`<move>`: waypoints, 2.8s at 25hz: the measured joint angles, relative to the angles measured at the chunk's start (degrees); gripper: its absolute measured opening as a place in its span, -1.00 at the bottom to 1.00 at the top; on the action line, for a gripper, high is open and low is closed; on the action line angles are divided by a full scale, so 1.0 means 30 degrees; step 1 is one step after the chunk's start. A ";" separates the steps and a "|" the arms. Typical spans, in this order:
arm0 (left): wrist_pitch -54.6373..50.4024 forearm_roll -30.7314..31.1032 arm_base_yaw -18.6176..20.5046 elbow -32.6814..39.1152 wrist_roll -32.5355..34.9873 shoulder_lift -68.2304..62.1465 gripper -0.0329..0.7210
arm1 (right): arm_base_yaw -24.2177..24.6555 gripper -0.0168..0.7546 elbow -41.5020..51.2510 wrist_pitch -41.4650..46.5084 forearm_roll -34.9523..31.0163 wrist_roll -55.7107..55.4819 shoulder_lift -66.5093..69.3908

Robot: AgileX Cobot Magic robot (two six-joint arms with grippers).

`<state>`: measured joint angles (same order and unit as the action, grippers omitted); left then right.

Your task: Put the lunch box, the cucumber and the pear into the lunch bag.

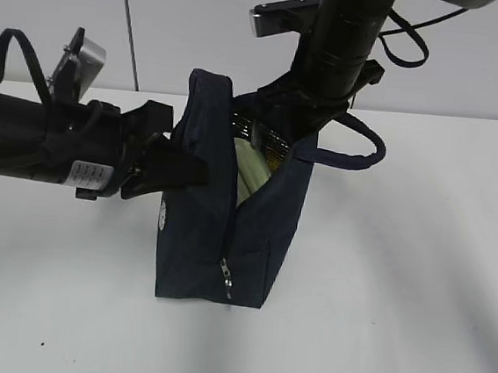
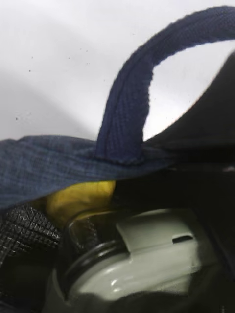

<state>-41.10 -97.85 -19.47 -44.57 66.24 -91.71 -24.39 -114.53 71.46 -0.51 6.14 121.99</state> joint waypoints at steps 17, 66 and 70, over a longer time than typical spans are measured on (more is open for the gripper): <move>-0.0391 -0.0206 0.0000 -0.0099 0.0009 -0.0648 -0.93 | 0.0045 0.19 0.0000 -0.0043 0.0169 -0.0032 -0.0209; -0.0391 -0.0206 -0.0005 -0.0120 0.0009 -0.0664 -0.93 | 0.0045 0.19 0.0000 -0.0043 0.0307 -0.0032 -0.0209; -0.0391 -0.0206 -0.0005 -0.0120 0.0009 -0.0664 -0.93 | 0.0045 0.19 0.0000 -0.0043 0.0307 -0.0032 -0.0209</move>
<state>-42.27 -98.47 -19.49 -44.93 66.26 -93.70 -24.25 -114.53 71.34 0.41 6.04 121.36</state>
